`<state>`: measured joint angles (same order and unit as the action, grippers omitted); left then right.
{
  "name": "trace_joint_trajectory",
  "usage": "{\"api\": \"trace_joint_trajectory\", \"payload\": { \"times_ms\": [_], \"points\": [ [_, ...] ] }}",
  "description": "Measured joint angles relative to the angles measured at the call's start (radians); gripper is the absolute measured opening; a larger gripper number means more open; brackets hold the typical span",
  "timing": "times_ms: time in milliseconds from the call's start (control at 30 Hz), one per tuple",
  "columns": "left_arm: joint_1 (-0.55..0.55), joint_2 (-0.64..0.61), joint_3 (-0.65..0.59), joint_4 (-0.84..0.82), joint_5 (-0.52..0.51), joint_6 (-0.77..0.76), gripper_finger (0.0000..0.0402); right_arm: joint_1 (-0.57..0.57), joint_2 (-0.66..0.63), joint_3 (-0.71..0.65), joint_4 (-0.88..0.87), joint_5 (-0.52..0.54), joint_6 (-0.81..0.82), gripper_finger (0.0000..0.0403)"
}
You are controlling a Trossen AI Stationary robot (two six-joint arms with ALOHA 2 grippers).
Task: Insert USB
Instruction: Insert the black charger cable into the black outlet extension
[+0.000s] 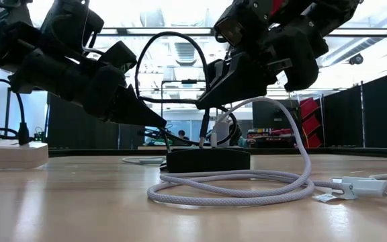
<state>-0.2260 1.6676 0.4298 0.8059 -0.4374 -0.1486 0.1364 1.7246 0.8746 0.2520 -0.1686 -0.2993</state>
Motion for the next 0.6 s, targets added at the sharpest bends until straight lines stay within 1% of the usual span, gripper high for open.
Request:
{"api": "trace_joint_trajectory", "payload": {
  "times_ms": [133,400,600],
  "points": [
    [0.003,0.0,0.0,0.002,0.0,0.0,0.0104,0.0,-0.014,-0.001,-0.028,0.002,0.0,0.0024],
    [0.008,0.0,0.0,0.002,0.0,0.0,0.0104,0.0,-0.015,-0.002,-0.023,0.004,0.011,0.0024],
    [0.008,0.0,0.0,0.002,0.0,0.0,0.0104,0.0,-0.002,-0.002,-0.006,-0.02,0.019,0.0024]
  ]
}}
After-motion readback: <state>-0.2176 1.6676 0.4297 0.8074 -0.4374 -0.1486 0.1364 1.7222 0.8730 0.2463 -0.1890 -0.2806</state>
